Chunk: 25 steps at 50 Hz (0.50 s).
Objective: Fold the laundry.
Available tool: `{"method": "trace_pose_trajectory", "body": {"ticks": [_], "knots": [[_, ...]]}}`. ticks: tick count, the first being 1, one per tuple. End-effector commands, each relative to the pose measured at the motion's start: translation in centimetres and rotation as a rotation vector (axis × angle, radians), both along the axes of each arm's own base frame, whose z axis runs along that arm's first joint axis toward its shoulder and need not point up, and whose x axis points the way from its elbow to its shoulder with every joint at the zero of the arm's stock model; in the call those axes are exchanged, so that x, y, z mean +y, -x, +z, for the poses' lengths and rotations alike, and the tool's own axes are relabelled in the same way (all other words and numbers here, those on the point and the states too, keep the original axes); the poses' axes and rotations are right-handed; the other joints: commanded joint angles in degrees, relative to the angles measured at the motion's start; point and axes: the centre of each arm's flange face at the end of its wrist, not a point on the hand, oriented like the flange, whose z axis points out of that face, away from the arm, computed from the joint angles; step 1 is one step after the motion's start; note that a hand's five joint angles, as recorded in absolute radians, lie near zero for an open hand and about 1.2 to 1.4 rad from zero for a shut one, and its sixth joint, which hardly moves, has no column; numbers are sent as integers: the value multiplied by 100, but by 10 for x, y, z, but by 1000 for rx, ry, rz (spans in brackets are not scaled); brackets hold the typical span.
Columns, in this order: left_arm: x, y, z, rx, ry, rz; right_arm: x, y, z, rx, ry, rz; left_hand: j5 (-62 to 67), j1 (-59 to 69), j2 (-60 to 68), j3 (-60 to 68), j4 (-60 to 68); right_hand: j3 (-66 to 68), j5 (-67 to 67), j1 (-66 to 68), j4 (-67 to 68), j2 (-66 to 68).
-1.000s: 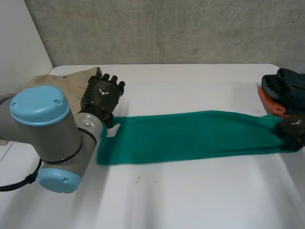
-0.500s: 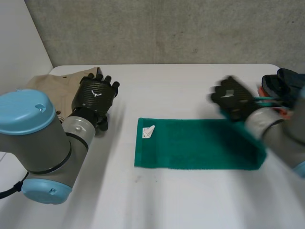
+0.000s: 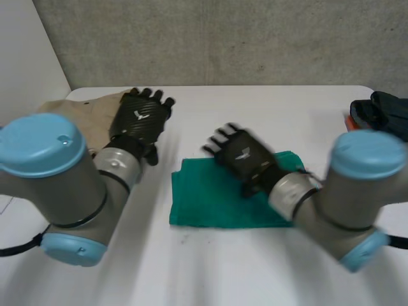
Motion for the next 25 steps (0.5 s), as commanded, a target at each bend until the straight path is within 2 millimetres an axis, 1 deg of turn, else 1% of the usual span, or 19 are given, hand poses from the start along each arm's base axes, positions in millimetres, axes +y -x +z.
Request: {"method": "trace_pose_trajectory", "body": {"ticks": [1, 2, 4, 5, 6, 9, 10, 11, 12, 13, 14, 17, 18, 20, 21, 22, 24, 25], "knots": [[14, 46, 1, 59, 11, -115, -15, 57, 2, -61, -272, -226, -281, -176, -192, -231, -173, -231, -273, -305, -219, -232], [14, 49, -2, 56, 9, -121, -12, 65, -5, -26, -293, -244, -281, -176, -192, -231, -173, -231, -273, -305, -219, -232], [12, 54, -10, 48, -5, -126, -13, 74, -12, 9, -298, -265, -281, -176, -192, -231, -173, -231, -273, -305, -219, -232], [13, 55, -11, 47, -7, -130, -15, 79, -16, 29, -297, -279, -281, -176, -192, -231, -173, -231, -273, -305, -219, -232], [14, 56, -12, 46, -10, -132, -19, 91, -23, 73, -297, -308, -281, -176, -192, -231, -173, -231, -273, -305, -219, -232], [18, 57, -17, 37, -25, -141, -24, 104, -35, 140, -286, -331, -281, -176, -192, -231, -173, -231, -273, -305, -219, -232], [19, 57, -18, 34, -28, -142, -28, 110, -42, 189, -275, -344, -281, -176, -192, -231, -173, 1109, 1067, 1035, 1122, 1108], [21, 56, -19, 33, -33, -142, -31, 112, -44, 210, -260, -352, -281, -176, -192, -231, -173, 2089, 2047, 2015, 2101, 2087], [20, 56, -18, 33, -33, -140, -34, 115, -44, 228, -245, -361, -281, -176, -192, -231, -173, 3364, 3322, 3290, 3377, 3363], [21, 54, -19, 31, -37, -139, -36, 115, -44, 245, -229, -365, -281, -176, -192, -231, -173, 4859, 4817, 4785, 4871, 4858], [21, 53, -19, 28, -39, -136, -39, 115, -43, 276, -185, -374, -281, -176, -192, -231, -173, 6750, 6708, 6676, 6762, 6749], [25, 47, -12, 29, -36, -128, -48, 116, -35, 304, -121, -413, -281, -176, -192, -231, -173, 6769, 6727, 6695, 6781, 6768], [27, 42, -5, 36, -31, -124, -53, 113, -28, 306, -78, -428, -281, -176, -192, -231, -173, 6769, 6727, 6695, 6781, 6768], [28, 36, 1, 41, -27, -115, -50, 99, -21, 294, -45, -402, -281, -176, -192, -231, -173, 6769, 6727, 6695, 6781, 6768], [28, 33, 3, 43, -26, -109, -44, 81, -13, 272, -5, -354, -281, -176, -192, -231, -173, 6769, 6727, 6695, 6781, 6768], [26, 26, 6, 46, -22, -90, -39, 72, -9, 261, 15, -328, -281, -176, -192, -231, -173, 6769, 6727, 6695, 6781, 6768], [24, 20, 10, 51, -15, -72, -28, 51, -1, 229, 65, -266, -281, -176, -192, -231, -173, 6769, 6727, 6695, 6781, 6768], [23, 16, 12, 52, -12, -61, -18, 34, 5, 200, 111, -210, -281, -176, -192, -231, -173, 6769, 6727, 6695, 6781, 6768]]}}
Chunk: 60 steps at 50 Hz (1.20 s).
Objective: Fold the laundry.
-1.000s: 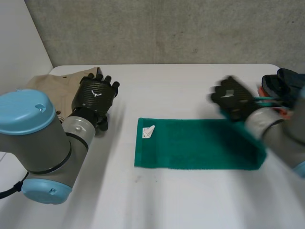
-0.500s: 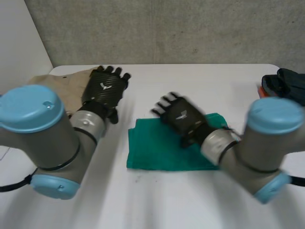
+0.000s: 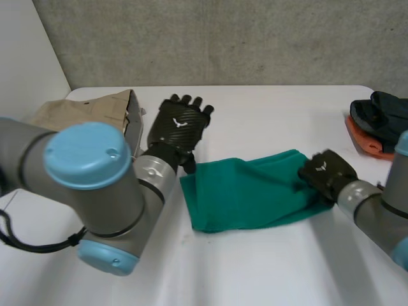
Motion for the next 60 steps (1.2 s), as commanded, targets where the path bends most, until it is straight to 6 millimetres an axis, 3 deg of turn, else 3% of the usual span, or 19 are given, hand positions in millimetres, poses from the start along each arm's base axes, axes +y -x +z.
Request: {"method": "trace_pose_trajectory", "body": {"ticks": [1, 4, 6, 8, 10, 11, 13, 15, 17, 20, 23, 26, 32, 36, 41, 50, 53, 57, 60], "knots": [[-5, -29, 22, 23, 25, 72, 36, -76, 34, -81, 194, 234, -281, -176, -192, -231, -173, 1201, 1345, 1766, 1148, 1284], [-10, -38, 26, 30, 30, 100, 71, -113, 36, -134, 269, 406, -281, -176, -192, -231, -173, 1201, 1345, 1766, 1148, 1284], [-15, -44, 27, 39, 27, 123, 86, -124, 32, -155, 275, 480, -281, -176, -192, -231, -173, 1201, 1345, 1766, 1148, 1284], [-18, -49, 26, 51, 17, 141, 107, -136, 11, -170, 235, 591, -276, -172, -187, -226, -169, 1201, 1345, 1766, 1148, 1284], [-20, -51, 26, 64, 6, 153, 111, -137, 0, -164, 206, 622, -276, -171, -187, -226, -169, 1174, 1317, 1738, 1121, 1257], [-20, -52, 26, 74, 1, 159, 113, -138, -9, -166, 171, 641, -276, -171, -187, -226, -169, -1458, -1314, -893, -1511, -1374], [-19, -52, 25, 100, -16, 167, 118, -136, -13, -174, 137, 662, -243, -138, -153, -193, -135, -4832, -4688, -4267, -4885, -4749], [-19, -51, 26, 115, -23, 167, 121, -134, -14, -203, 94, 658, -209, -104, -120, -159, -102, -5799, -5655, -5234, -5852, -5716], [-22, -48, 25, 141, -34, 166, 108, -129, -4, -254, 76, 591, -192, -87, -103, -142, -85, -5799, -5655, -5234, -5852, -5716], [-24, -42, 22, 153, -44, 151, 65, -101, 29, -385, 69, 414, -158, -54, -69, -109, -51, -5799, -5655, -5234, -5852, -5716], [-12, -10, 17, 170, -64, 70, 33, -69, 51, -575, -14, 230, -58, 47, 31, -8, 50, -5799, -5655, -5234, -5852, -5716], [-2, 12, 5, 150, -100, 17, 18, -52, 59, -706, -119, 117, -7, 98, 82, 43, 100, -5799, -5655, -5234, -5852, -5716], [6, 36, -21, 120, -203, -25, 11, -44, 65, -734, -287, 24, -7, 98, 82, 43, 100, -5799, -5655, -5234, -5852, -5716], [7, 44, -41, 85, -260, -19, 5, -49, 41, -694, -396, -5, 10, 114, 99, 59, 117, -5799, -5655, -5234, -5852, -5716], [1, 36, -62, 11, -276, 81, -5, -56, 18, -649, -468, -27, -7, 98, 82, 43, 100, -5799, -5655, -5234, -5852, -5716], [-5, 6, -95, -218, -310, 160, 6, -77, -19, -546, -524, 23, 77, 182, 166, 127, 184, -5799, -5655, -5234, -5852, -5716], [1, 4, -100, -236, -329, 155, 9, -79, -25, -473, -490, 45, 60, 165, 149, 110, 168, -5799, -5655, -5234, -5852, -5716], [5, 7, -94, -229, -321, 136, 8, -77, -14, -378, -368, 38, 44, 148, 133, 93, 151, -5799, -5655, -5234, -5852, -5716], [6, 10, -67, -181, -270, 118, 5, -72, 7, -330, -243, 13, 44, 148, 133, 93, 151, -5799, -5655, -5234, -5852, -5716]]}}
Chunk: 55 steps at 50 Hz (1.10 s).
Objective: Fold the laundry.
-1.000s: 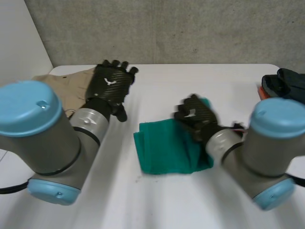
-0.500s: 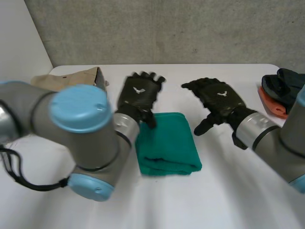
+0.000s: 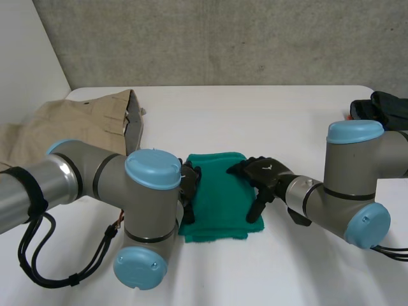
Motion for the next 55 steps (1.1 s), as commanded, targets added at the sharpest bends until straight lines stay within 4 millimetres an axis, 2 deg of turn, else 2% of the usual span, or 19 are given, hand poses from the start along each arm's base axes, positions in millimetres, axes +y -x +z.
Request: {"method": "trace_pose_trajectory", "body": {"ticks": [1, 2, 5, 6, 10, 13, 17, 20, 24, 30, 38, 48, 51, 55], "knots": [[5, 6, 39, 71, 68, -35, -3, 8, 33, 124, 222, -56, 44, 148, 132, 93, 150, -227, -266, -301, -218, -233], [3, 6, 57, 108, 99, -45, -1, 9, 41, 126, 260, -59, 61, 164, 149, 110, 167, -227, -266, -301, -218, -233], [4, 9, 83, 166, 138, -100, 13, 9, 42, 115, 285, -40, 61, 165, 149, 110, 167, -227, -266, -301, -218, -233], [5, 12, 98, 205, 161, -149, 19, 8, 41, 111, 288, -28, 78, 181, 166, 127, 184, -227, -266, -301, -218, -233], [-4, 11, 123, 272, 184, -260, 56, 0, 40, 75, 320, 58, 95, 198, 183, 144, 200, -227, -266, -301, -218, -233], [-6, 12, 131, 303, 172, -345, 79, -4, 29, 53, 352, 113, 95, 198, 183, 144, 201, -227, -266, -301, -218, -233], [6, 13, 138, 325, 107, -475, 101, -12, 13, 29, 395, 162, 95, 198, 183, 144, 201, -227, -266, -301, -218, -233], [8, 13, 137, 327, 80, -487, 108, -15, -1, 40, 403, 183, 78, 181, 166, 127, 184, -227, -266, -301, -218, -233], [11, 14, 133, 329, 58, -489, 105, -17, -15, 71, 402, 192, 27, 131, 115, 76, 133, -227, -266, -301, -218, -233], [12, 14, 132, 330, 57, -490, 99, -21, -26, 101, 432, 212, 27, 131, 115, 76, 133, -227, -266, -301, -218, -233], [12, 14, 133, 333, 56, -490, 85, -31, -19, 64, 507, 197, 44, 148, 132, 93, 150, -227, -266, -301, -218, -233], [12, 14, 133, 335, 57, -489, 73, -39, -21, 53, 522, 189, 44, 148, 132, 93, 150, -102, -140, -176, -92, -108], [12, 14, 133, 335, 57, -489, 69, -42, -23, 51, 525, 189, 44, 148, 132, 93, 150, 737, 698, 663, 747, 731], [12, 14, 133, 335, 58, -488, 61, -48, -21, 35, 539, 182, 44, 148, 132, 93, 150, 3945, 3906, 3871, 3955, 3939]]}}
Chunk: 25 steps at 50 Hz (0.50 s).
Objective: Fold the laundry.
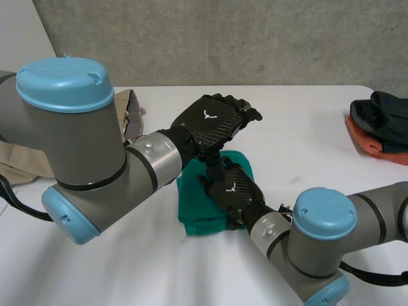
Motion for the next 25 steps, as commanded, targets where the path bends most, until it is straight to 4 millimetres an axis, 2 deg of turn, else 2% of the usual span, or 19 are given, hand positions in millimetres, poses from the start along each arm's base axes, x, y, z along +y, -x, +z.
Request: {"method": "trace_pose_trajectory", "body": {"ticks": [1, 3, 8, 12, 17, 18, 19, 20, 25], "knots": [[-1, 0, 0, 1, 1, 1, -16, -9, 2, -29, 17, -5, 60, 164, 149, 110, 166, 4675, 4721, 4694, 4715, 4676], [-2, -2, 3, 5, 7, 8, -23, -10, 5, -42, 29, -18, 60, 164, 149, 110, 166, 5931, 5977, 5949, 5970, 5931], [-3, -2, 6, 13, 12, 11, -55, -11, 11, -68, 23, -77, 60, 164, 149, 110, 166, 5980, 6026, 5999, 6019, 5980], [-6, -5, 10, 28, 5, 24, -69, -6, 16, -61, -4, -98, 77, 181, 166, 127, 183, 5980, 6026, 5999, 6019, 5980], [-10, -14, 22, 60, 8, 50, -76, -2, 20, -58, -32, -100, 77, 181, 166, 127, 183, 5980, 6026, 5999, 6019, 5980], [-11, -15, 22, 60, 5, 55, -78, -1, 21, -59, -29, -106, 77, 181, 166, 127, 183, 5503, 5549, 5522, 5542, 5503], [-11, -15, 23, 62, 5, 55, -78, -1, 21, -57, -33, -105, 77, 181, 166, 127, 183, 3916, 3962, 3935, 3955, 3916], [-12, -16, 22, 61, 4, 58, -76, 1, 20, -48, -47, -108, 77, 181, 166, 127, 183, 1485, 1531, 1504, 1525, 1486], [-12, -18, 15, 49, -17, 62, -65, 9, 14, 5, -127, -113, 77, 181, 166, 127, 183, 1428, 1474, 1447, 1467, 1428]]}}
